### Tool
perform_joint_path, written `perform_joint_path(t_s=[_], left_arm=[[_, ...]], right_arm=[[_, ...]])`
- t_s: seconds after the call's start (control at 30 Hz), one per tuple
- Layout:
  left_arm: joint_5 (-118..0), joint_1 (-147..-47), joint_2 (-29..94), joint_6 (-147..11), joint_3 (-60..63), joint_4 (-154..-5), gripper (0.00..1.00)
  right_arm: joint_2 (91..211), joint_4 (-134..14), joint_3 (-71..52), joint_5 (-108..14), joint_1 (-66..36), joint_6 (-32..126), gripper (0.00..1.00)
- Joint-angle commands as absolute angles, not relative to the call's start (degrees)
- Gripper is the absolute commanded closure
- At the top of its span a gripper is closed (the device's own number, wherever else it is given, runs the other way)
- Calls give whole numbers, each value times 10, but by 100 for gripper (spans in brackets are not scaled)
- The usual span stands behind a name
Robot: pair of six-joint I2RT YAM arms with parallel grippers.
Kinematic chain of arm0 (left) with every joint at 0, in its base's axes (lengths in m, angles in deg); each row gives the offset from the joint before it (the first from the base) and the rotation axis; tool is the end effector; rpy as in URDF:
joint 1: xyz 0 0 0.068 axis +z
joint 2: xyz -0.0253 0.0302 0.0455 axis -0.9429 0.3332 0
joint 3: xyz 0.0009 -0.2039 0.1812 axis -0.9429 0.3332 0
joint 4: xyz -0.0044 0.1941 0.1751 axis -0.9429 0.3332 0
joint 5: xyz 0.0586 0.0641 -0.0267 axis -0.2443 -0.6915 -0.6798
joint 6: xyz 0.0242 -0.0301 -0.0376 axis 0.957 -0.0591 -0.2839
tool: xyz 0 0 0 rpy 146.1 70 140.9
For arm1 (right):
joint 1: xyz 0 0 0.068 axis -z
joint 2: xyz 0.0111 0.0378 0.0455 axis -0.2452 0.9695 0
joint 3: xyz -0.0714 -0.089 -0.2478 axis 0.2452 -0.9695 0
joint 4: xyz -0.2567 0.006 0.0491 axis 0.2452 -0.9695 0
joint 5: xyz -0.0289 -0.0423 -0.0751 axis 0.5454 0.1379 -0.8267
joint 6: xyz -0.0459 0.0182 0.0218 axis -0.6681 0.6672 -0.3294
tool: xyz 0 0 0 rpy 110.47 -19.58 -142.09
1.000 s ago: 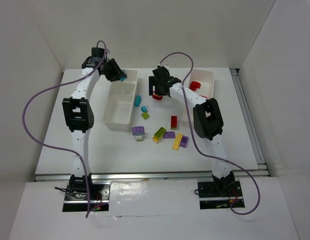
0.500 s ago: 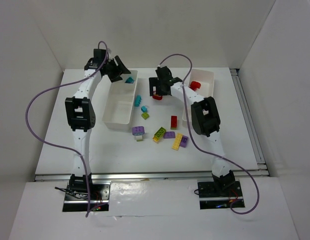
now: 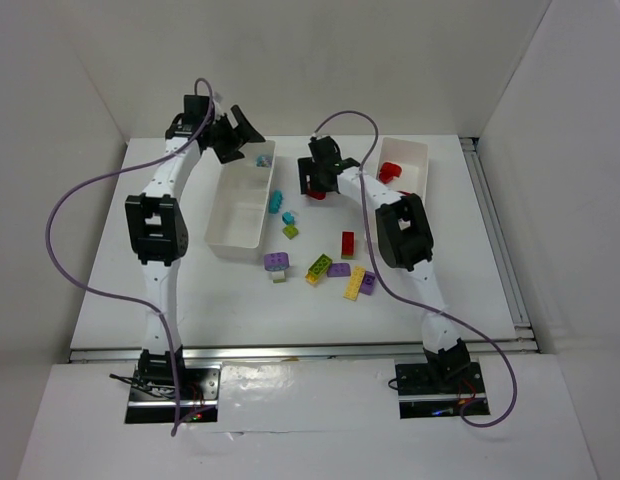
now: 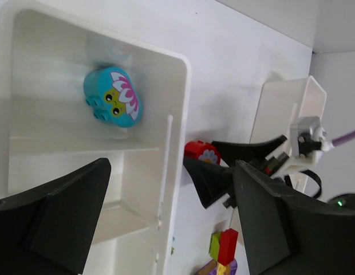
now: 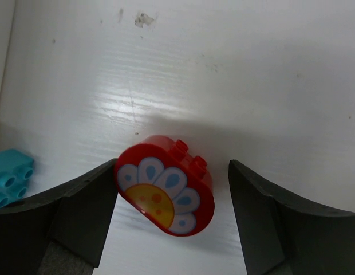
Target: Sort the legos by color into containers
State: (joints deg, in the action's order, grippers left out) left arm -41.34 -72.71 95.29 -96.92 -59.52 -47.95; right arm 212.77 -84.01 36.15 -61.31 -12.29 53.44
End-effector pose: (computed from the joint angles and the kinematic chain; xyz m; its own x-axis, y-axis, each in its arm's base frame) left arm 0.5537 -0.0365 0.2631 -0.6899 -0.5597 -0.4591 -0.0757 0.6865 -0.7232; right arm 0.4996 0.2440 0.1589 -0.7142 -0.1043 -0.6921 -0.2090 0.9755 0.0686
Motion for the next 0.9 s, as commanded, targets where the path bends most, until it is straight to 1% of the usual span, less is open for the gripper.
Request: perform_joint_path(t_s=[0.0,0.1,0.13,0.17,0.23,0.3,0.33,0.37,0.5,0.67,0.8,0.87], left_arm=[[-395,-726,860,-953,-568,-499,2],[-384,-740,817,-940,-530,-499,3],[-384,-747,809,-935,-523,-492,3],[-384,-758,792,-925,-510,-480,3],[-389,-765,775,-924,-493,-475,3],[-389,-770,759,-919,-472,-475,3],[-389,-770,748,-914,-472,-467,3],[-394,-770,748,-914,-466,-467,3],[-401,-782,728,-899,-455,-438,4],[-452,-846,722,-878,-442,-384,4],[-516,-871,708,-878,-410,-368,4],[-551,-888,702,-862,-404,-354,1]], right_arm=[[2155,-814,386,-606,-116,529,18],[2161,-809,392,-606,-116,529,18],[2161,-809,392,-606,-116,529,20],[2161,-809,392,-606,-116,529,29],[2161,-809,392,-606,-116,529,39],[2136,-804,384,-612,-121,529,49],[2128,-804,373,-620,-121,529,57],[2119,-804,368,-627,-121,529,59],[2070,-799,347,-633,-121,534,60],[1961,-764,263,-606,-92,545,60],[1884,-748,192,-642,-66,566,60],[1852,-748,162,-671,-51,572,60]])
